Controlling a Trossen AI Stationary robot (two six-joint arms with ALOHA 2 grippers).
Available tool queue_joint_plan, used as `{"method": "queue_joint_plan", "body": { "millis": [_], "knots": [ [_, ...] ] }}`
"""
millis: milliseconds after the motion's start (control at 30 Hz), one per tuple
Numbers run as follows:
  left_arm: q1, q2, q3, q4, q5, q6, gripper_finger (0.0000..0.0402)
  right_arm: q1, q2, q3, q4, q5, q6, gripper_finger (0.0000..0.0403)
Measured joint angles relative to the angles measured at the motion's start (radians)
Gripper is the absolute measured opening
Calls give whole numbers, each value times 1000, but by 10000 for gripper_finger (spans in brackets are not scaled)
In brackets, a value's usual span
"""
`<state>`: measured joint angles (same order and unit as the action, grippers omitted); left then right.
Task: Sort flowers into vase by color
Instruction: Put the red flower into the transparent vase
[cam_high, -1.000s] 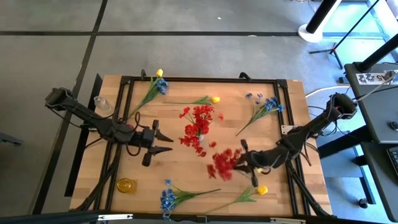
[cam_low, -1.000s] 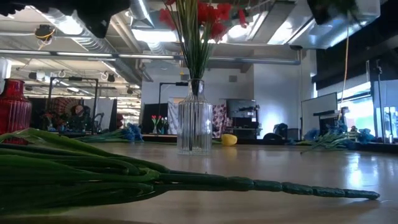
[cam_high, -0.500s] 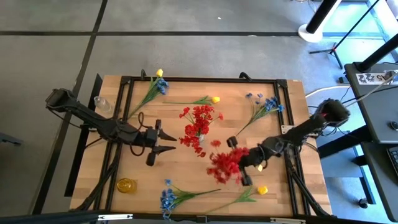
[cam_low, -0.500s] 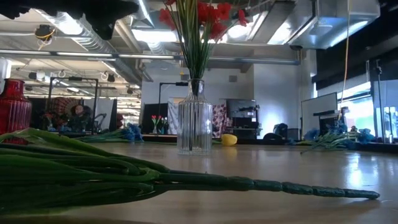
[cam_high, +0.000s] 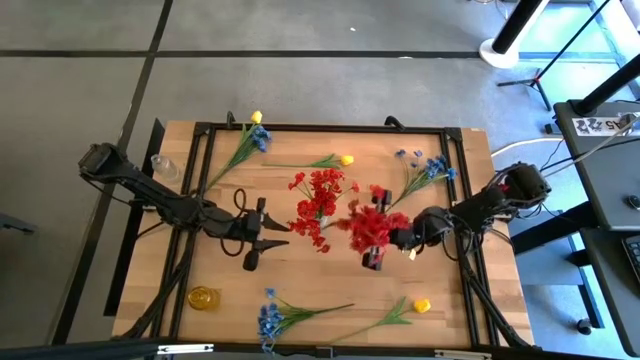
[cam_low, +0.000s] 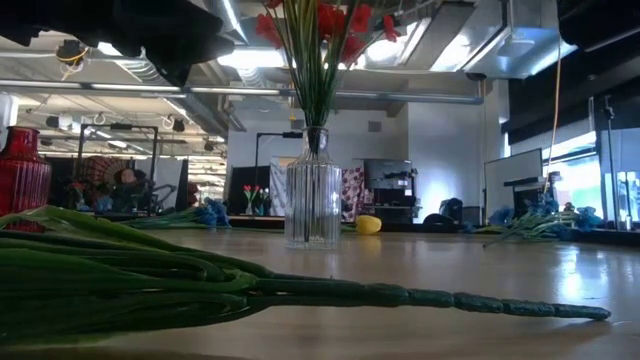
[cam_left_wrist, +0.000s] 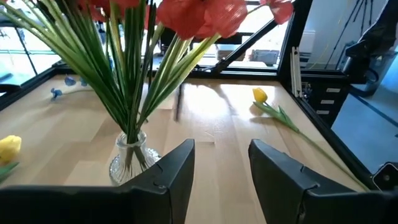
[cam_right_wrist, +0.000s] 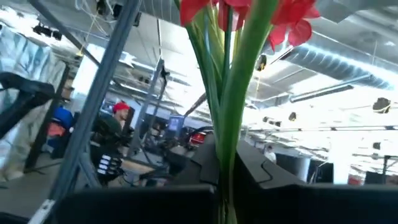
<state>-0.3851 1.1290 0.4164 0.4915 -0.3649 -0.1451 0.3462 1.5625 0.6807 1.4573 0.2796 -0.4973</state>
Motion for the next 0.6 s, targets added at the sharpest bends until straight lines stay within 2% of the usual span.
{"method": "queue_joint_plan", "body": {
  "millis": [233, 600],
  "knots": [
    [0, 0, 0, 16, -10, -2, 149, -87, 19, 5, -5, -2, 29, 11],
    [0, 0, 0, 19, -25, -2, 149, -127, 36, 9, -30, -28, 60, 12]
  ]
}}
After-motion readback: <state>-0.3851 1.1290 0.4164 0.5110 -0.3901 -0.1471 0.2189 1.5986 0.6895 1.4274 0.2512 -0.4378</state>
